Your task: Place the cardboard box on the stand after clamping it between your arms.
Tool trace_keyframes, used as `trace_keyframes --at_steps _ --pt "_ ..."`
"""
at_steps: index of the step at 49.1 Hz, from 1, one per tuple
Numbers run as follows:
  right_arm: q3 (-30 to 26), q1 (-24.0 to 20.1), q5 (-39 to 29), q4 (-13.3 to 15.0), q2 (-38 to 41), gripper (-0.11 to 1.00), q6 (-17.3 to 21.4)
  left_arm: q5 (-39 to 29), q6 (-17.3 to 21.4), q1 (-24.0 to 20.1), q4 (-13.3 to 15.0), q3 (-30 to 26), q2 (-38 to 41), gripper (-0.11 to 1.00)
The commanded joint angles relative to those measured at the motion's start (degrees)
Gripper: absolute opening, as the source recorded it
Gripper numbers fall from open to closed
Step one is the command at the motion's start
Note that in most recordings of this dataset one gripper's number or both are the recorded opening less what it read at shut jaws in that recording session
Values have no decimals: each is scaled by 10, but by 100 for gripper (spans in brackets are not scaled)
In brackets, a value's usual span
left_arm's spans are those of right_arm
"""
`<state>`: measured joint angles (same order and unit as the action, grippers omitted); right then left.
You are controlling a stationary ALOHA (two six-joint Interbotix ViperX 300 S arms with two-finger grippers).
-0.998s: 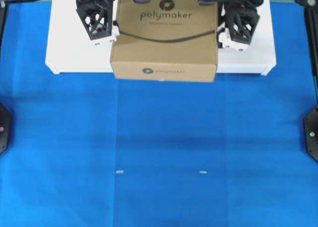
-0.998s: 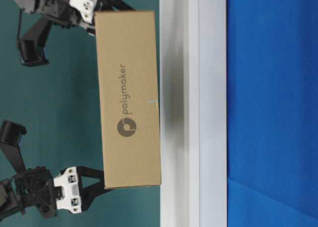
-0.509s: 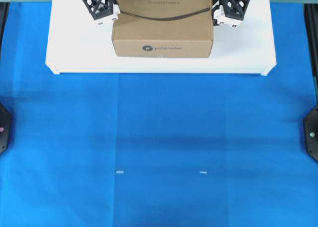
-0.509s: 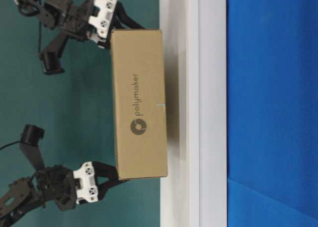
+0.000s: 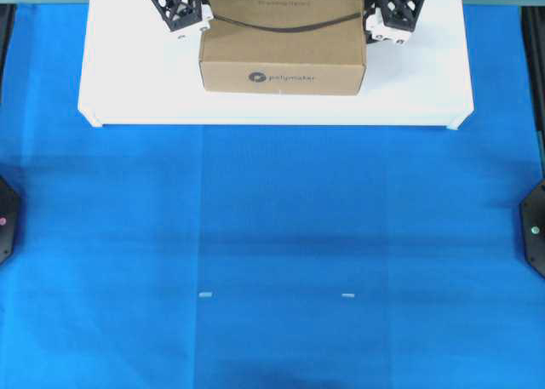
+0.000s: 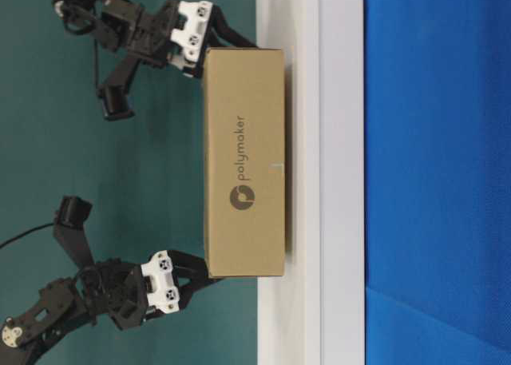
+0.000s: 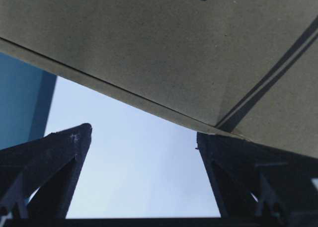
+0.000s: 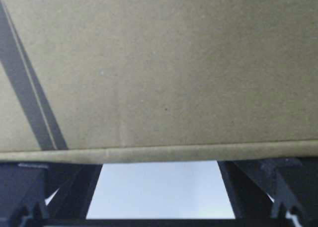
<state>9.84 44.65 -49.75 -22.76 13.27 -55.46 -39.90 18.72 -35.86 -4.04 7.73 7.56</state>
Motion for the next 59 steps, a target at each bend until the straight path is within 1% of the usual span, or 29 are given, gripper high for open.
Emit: trace_keyframes --at_steps 1,7,13,24,35,40,50,59 --pt "-11 -29 19 -40 -6 98 4 69 -17 30 13 -8 -8 85" --pt "17 -23 34 -40 -5 98 -4 72 -12 29 13 24 -10 85" --pt "38 -18 47 -40 -12 98 -4 77 -10 27 13 49 -16 85" --pt "51 2 49 -40 -24 98 -2 78 -10 15 13 89 -40 85" --pt "56 30 38 -39 -44 98 0 77 -7 -3 12 105 -62 85" --pt "66 39 26 -39 -59 98 1 76 6 -10 12 114 -70 85" --pt "104 61 23 -39 -104 98 1 72 49 -25 12 133 -92 85" --pt "136 62 11 -40 -157 98 14 68 47 -25 12 145 -127 85"
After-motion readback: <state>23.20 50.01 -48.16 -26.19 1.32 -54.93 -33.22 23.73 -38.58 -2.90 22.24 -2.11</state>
